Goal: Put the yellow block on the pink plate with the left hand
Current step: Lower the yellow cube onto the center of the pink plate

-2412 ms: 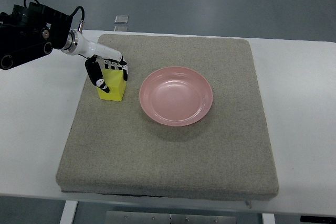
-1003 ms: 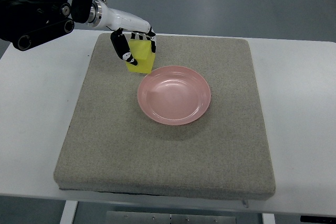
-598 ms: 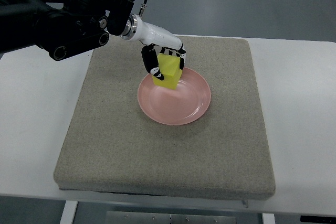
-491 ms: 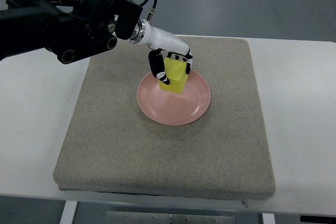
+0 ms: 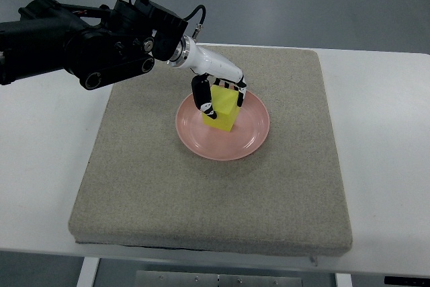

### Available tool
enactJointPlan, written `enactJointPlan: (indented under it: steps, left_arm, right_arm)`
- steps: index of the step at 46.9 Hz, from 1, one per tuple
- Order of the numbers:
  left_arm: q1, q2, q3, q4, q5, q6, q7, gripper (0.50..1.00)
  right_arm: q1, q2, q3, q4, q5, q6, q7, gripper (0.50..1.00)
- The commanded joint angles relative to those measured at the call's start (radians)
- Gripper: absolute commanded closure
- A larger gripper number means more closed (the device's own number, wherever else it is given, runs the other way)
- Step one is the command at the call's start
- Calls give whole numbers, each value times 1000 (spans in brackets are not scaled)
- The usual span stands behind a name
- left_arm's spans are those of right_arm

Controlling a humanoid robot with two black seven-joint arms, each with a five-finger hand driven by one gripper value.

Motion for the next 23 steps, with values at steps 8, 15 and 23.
enactJointPlan:
  steps: [8, 15, 23]
  left_arm:
    - [33, 0, 1, 21, 0, 6, 0, 1000]
    - [46, -2, -4, 28, -2, 11, 0, 958]
    - [46, -2, -8, 15, -18, 3, -1, 609]
  right_arm:
    - [0, 0, 0, 0, 0, -1, 0, 576]
    - [0, 0, 0, 0, 0, 0, 0, 576]
    - [0, 0, 0, 0, 0, 0, 0, 576]
